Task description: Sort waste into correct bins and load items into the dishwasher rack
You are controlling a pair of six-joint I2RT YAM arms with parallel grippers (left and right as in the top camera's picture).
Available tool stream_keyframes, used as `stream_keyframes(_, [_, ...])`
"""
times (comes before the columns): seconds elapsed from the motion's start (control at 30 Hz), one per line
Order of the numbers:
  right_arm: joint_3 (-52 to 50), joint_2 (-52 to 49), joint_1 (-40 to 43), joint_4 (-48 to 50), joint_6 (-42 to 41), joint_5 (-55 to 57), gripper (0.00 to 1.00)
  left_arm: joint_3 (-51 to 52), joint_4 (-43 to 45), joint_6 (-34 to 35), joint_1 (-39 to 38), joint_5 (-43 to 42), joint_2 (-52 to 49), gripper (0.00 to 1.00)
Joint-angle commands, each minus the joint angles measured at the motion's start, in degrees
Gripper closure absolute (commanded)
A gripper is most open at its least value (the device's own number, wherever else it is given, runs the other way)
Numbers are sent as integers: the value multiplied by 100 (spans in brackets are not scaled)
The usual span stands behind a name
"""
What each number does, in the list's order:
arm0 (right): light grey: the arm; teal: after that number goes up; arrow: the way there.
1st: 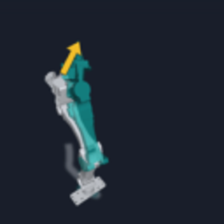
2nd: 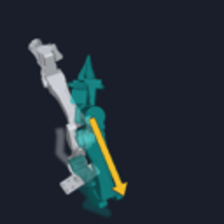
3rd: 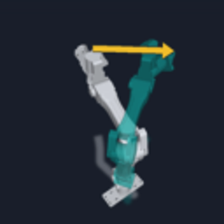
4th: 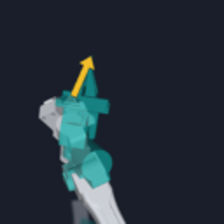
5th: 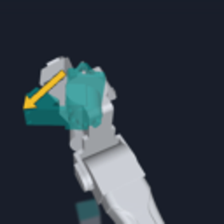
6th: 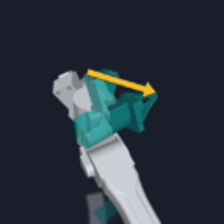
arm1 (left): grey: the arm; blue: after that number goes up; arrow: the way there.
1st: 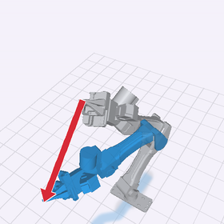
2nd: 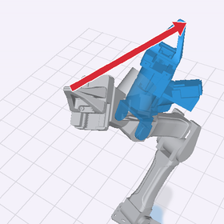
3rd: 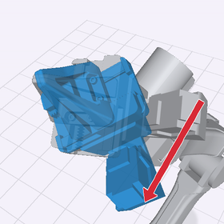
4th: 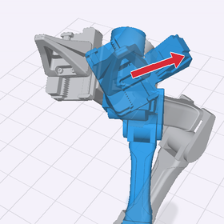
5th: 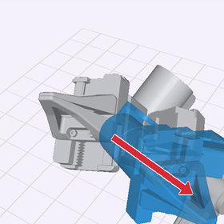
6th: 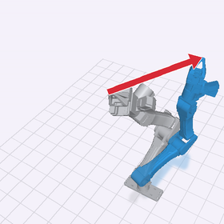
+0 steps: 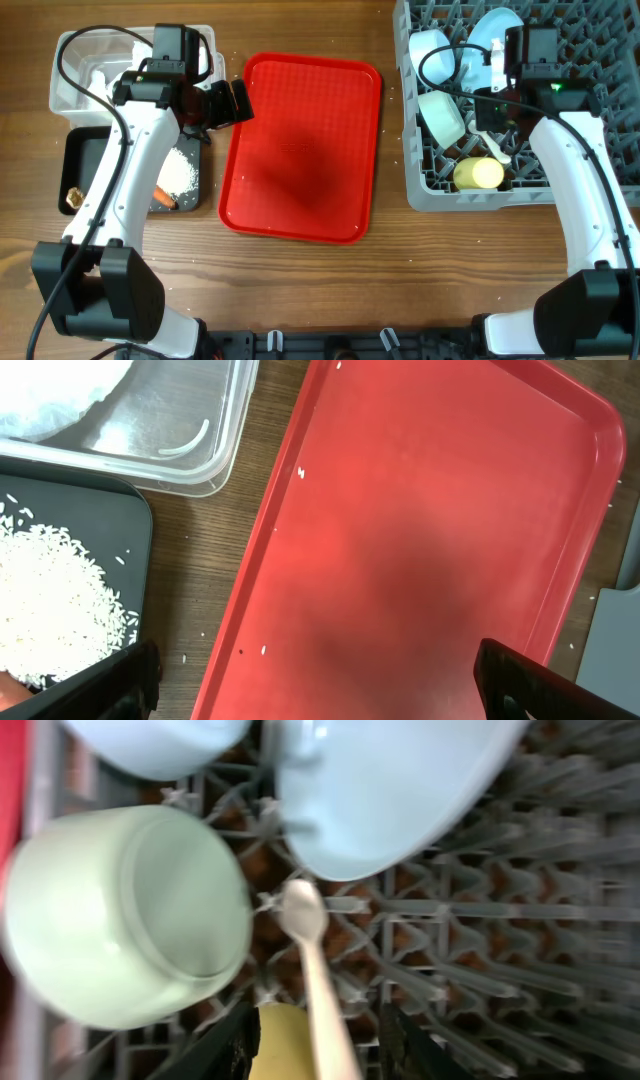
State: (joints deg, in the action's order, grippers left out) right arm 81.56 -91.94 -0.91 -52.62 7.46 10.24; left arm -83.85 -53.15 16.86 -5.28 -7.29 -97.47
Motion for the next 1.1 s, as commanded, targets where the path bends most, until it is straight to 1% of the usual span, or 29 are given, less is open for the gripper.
stream_keyframes(0.0, [133, 164, 24, -168, -146, -1399, 56, -48, 11, 31, -7, 35, 70, 0])
stream_keyframes(0.03, [238, 267, 17, -267, -146, -1797, 55, -48, 11, 31, -7, 35, 70, 0])
stream_keyframes(0.07, [400, 407, 13, -398, -155, -2142, 49, -48, 11, 31, -7, 35, 70, 0])
stream_keyframes(0.1, [549, 557, 13, -522, -227, -2446, 30, -48, 13, 31, -7, 35, 70, 0])
stream_keyframes(0.13, [682, 728, 13, -623, -472, -2675, 13, -48, 11, 31, -7, 35, 70, 0])
stream_keyframes(0.17, [780, 931, 13, -662, -887, -2931, 0, -48, 11, 31, -7, 35, 70, 0])
stream_keyframes(0.2, [793, 1104, 13, -632, -1316, -3130, 0, -48, 11, 31, -7, 35, 70, 0])
stream_keyframes(0.23, [791, 1292, 13, -616, -2065, -3359, 0, -48, 11, 31, -7, 35, 70, 0])
stream_keyframes(0.27, [791, 1486, 13, -621, -3250, -3473, 0, -48, 11, 31, -7, 35, 70, 0])
stream_keyframes(0.33, [791, 1650, 13, -619, -4734, -3473, 0, -48, 11, 31, -7, 35, 70, 0])
stream_keyframes(0.37, [791, 1685, 13, -621, -5814, -3473, 0, -48, 11, 31, -7, 35, 70, 0])
stream_keyframes(0.4, [791, 1683, 13, -728, -5971, -3421, 0, -48, 11, 31, -7, 35, 70, 0])
stream_keyframes(0.47, [789, 1665, 20, -931, -5971, -2944, 1, -48, 11, 31, -7, 35, 70, 0])
stream_keyframes(0.57, [782, 1650, 13, -1001, -5493, -2527, 0, -48, 11, 31, -7, 35, 70, 0])
stream_keyframes(0.63, [728, 1611, 13, -973, -5278, -1849, 0, -48, 11, 31, -7, 35, 70, 0])
stream_keyframes(0.67, [625, 1593, 13, -872, -5226, -1276, 0, -48, 13, 31, -7, 35, 70, 0])
stream_keyframes(0.7, [442, 1670, 13, -721, -5226, -691, 0, -48, 11, 31, -7, 35, 70, 0])
stream_keyframes(0.73, [216, 1788, 13, -601, -5217, -374, 0, -48, 11, 31, -7, 35, 70, 0])
stream_keyframes(0.77, [-68, 1947, 13, -439, -5191, -201, 0, -48, 13, 31, -7, 35, 70, 0])
stream_keyframes(0.8, [-332, 2109, 13, -219, -4964, -188, 0, -48, 11, 31, -7, 35, 70, 0])
stream_keyframes(0.87, [-1185, 2645, 13, 715, -4098, -481, 0, -48, 11, 31, -7, 35, 70, 0])
stream_keyframes(0.93, [-1891, 3095, 13, 1464, -3571, -752, 0, -48, 13, 31, -7, 35, 70, 0])
stream_keyframes(0.97, [-2426, 3438, 13, 1945, -3274, -868, 0, -48, 11, 31, -7, 35, 70, 0])
stream_keyframes(1.0, [-3001, 3823, 13, 2385, -3126, -883, 0, -48, 11, 31, -7, 35, 70, 0])
stream_keyframes(1.07, [-4089, 4581, 13, 2981, -3145, -887, 0, -48, 11, 31, -7, 35, 70, 0])
